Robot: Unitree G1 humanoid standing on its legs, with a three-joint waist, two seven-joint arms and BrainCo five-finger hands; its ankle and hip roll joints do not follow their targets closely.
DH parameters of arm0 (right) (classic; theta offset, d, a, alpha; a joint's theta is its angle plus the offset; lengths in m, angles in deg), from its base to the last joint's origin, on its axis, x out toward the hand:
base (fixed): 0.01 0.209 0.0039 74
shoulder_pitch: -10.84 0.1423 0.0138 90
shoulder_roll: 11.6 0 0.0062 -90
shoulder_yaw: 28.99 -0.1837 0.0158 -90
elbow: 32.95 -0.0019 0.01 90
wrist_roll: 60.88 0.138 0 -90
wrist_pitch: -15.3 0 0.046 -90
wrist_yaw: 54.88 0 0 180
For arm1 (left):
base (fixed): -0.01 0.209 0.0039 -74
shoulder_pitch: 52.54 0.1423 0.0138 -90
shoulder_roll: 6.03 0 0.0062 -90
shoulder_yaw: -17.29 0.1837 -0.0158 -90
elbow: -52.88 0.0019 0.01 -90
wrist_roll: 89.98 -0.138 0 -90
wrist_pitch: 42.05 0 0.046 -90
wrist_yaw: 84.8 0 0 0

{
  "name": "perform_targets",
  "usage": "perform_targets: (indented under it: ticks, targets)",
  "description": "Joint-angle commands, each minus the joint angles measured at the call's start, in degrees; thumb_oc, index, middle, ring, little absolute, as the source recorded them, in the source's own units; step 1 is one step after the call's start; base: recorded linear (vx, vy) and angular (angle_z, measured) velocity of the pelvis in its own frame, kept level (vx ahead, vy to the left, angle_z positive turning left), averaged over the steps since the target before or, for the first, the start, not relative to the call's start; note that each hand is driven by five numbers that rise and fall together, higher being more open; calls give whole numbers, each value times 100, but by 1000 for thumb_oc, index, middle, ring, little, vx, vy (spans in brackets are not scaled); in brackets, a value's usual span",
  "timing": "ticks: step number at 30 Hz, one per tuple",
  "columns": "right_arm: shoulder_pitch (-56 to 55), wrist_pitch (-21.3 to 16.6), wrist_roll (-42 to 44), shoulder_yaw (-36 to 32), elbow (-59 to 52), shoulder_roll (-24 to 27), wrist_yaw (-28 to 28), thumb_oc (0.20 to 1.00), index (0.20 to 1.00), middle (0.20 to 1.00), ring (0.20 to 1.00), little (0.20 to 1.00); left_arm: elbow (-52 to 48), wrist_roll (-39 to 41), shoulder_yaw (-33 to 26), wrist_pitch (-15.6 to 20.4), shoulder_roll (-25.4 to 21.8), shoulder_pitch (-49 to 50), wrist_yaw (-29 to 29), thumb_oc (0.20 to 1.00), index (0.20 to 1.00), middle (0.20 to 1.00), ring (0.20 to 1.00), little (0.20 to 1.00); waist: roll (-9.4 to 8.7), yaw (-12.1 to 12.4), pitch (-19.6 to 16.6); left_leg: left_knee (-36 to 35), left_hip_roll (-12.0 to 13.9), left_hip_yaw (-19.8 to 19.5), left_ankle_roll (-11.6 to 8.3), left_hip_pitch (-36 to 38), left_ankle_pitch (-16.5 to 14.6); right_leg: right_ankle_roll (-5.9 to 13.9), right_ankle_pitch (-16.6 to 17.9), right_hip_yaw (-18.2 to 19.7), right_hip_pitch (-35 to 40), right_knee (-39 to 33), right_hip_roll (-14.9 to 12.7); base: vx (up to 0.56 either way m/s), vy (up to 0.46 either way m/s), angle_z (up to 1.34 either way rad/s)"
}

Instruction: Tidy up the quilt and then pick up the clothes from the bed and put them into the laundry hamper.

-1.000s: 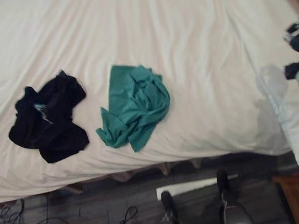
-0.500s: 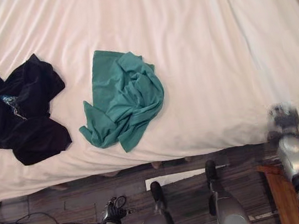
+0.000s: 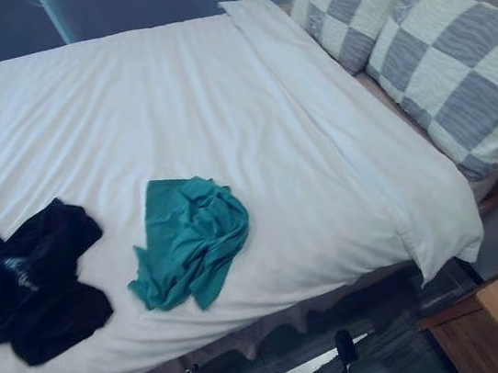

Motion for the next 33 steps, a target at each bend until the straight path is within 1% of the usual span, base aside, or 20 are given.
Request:
perform_targets:
  ticks: [1,4,6,9,10,12,13,14,16,18,19,20,22,24,26,27,28,30,31,33]
  targets:
    - [560,-94,-447,65,-201,118,-119,1000,1000,1000,1000,1000,103,122,8,59,-133,-224,29,1000,1000,1000,1000,1000,228,249,564,399,-306,-439,82,-281,-326,38,-1465,-193,175,817,317,-18,-71,9]
    - [760,-66,-583,426,-264,217,-196,1000,1000,1000,1000,1000,63,428,-129,77,-139,-307,34,1000,1000,1000,1000,1000,151,459,766,2269,-219,-483,-358,-1328,-379,-346,-1612,-186,449,441,192,-130,19,110]
    - [802,-52,-625,452,-217,231,-232,1000,1000,1000,1000,1000,117,473,-194,75,-145,-312,55,1000,1000,1000,1000,1000,129,476,780,2481,-4,-493,-396,-1464,-406,-338,-1604,-211,434,418,119,-139,141,68]
    - [722,35,-808,441,-157,163,-328,1000,1000,1000,1000,1000,299,374,-251,58,-140,-229,89,1000,1000,1000,1000,1000,118,432,536,1817,931,-439,-418,-1139,-269,-81,-1507,-313,461,238,-323,-10,459,26]
    - [631,50,-814,385,-174,136,-388,1000,1000,1000,1000,1000,382,262,-198,61,-101,-202,78,1000,1000,1000,1000,1000,157,342,355,1109,1495,-278,-541,-891,218,115,-1429,-328,429,201,-632,74,589,28]
    - [570,61,-806,348,-203,142,-405,1000,1000,1000,1000,1000,357,229,-180,53,-83,-181,86,1000,1000,1000,1000,1000,185,331,305,819,1635,-314,-593,-773,405,202,-1402,-298,460,168,-748,59,639,21]
    - [489,55,-785,244,-204,110,-450,1000,1000,1000,1000,1000,401,114,-76,44,-25,-199,82,1000,1000,1000,1000,1000,239,315,164,463,1573,-510,-751,-562,266,420,-1217,-372,439,94,-982,54,641,13]
    - [486,56,-786,242,-205,111,-451,1000,1000,1000,1000,1000,402,115,-73,45,-24,-198,82,1000,1000,1000,1000,1000,236,309,166,457,1566,-515,-749,-556,268,424,-1214,-381,454,84,-990,66,651,3]
    - [371,68,-794,58,-154,52,-480,1000,1000,1000,1000,1000,337,-63,123,34,-33,-305,13,1000,1000,1000,1000,1000,111,220,141,571,1287,-523,-799,-619,42,547,-705,-401,538,90,-1327,28,445,6]
    - [429,112,-810,90,-110,19,-465,1000,1000,1000,1000,1000,268,-166,201,11,-96,-417,-28,1000,1000,1000,1000,1000,9,277,266,564,994,-338,-650,-492,-142,447,-16,-617,297,412,-1676,-53,514,36]
    - [466,119,-883,168,-98,-14,-462,1000,1000,1000,1000,1000,243,-237,267,33,-140,-419,-70,1000,1000,1000,1000,1000,43,324,315,563,924,-200,-556,-452,-189,327,-20,-1010,204,677,-1796,-58,353,2]
    - [469,119,-883,167,-97,-16,-462,1000,1000,1000,1000,1000,243,-237,266,32,-142,-421,-70,1000,1000,1000,1000,1000,37,315,299,562,914,-208,-550,-477,-179,327,-8,-1017,191,667,-1805,-19,507,-44]
    - [467,76,-991,480,-170,-132,-510,1000,1000,1000,1000,1000,122,-295,375,-15,-238,-392,-180,1000,1000,1000,1000,1000,121,289,405,399,700,-157,-327,-316,-160,81,-778,-1062,-144,1630,-936,38,511,-41]
    - [524,-32,-1002,785,-332,-185,-504,1000,1000,1000,1000,1000,115,-430,496,-27,-282,-430,-268,1000,1000,1000,1000,1000,38,156,492,460,359,-205,-189,-269,-226,1,-1395,-942,-394,1686,460,54,384,-10]
    - [535,-26,-1216,993,-257,-144,-507,1000,1000,1000,1000,1000,130,-550,484,-81,-307,-439,-233,1000,1000,1000,1000,1000,-8,188,502,673,194,-155,-154,-287,-407,-138,-1494,-1120,-220,1368,545,24,167,16]
    - [642,-83,-1191,1170,-474,-161,-530,1000,1000,1000,1000,1000,63,-635,559,42,-261,-476,-200,1000,1000,1000,1000,1000,-56,280,477,1432,60,-194,-149,-558,-643,-565,-1820,-1258,261,725,438,37,86,39]
    - [699,-104,-1251,1315,-567,-136,-598,1000,1000,1000,1000,1000,20,-586,568,99,-209,-481,-196,1000,1000,1000,1000,1000,-64,251,532,2050,88,-110,-249,-715,-714,-614,-1832,-879,364,566,582,43,142,46]
    - [929,-105,-1305,1508,-574,-103,-547,1000,1000,1000,1000,1000,-142,-447,559,131,-85,-557,-134,1000,1000,1000,1000,1000,-50,453,720,3432,202,-197,-616,-1387,-99,-796,-1793,-708,648,270,546,-54,148,30]
    - [1035,-102,-1402,1632,-522,-114,-503,1000,1000,1000,1000,1000,-174,-342,591,112,-21,-628,-93,1000,1000,1000,1000,1000,-82,524,809,3870,193,-418,-742,-1697,5,-843,-1725,-591,623,245,491,-120,178,-20]
    - [1132,-51,-1590,1705,-467,-100,-510,1000,1000,1000,1000,1000,-212,-233,602,156,92,-695,-98,1000,1000,1000,1000,1000,26,474,694,3429,458,-443,-633,-1592,-146,-660,-1651,-608,633,55,371,-12,297,-46]
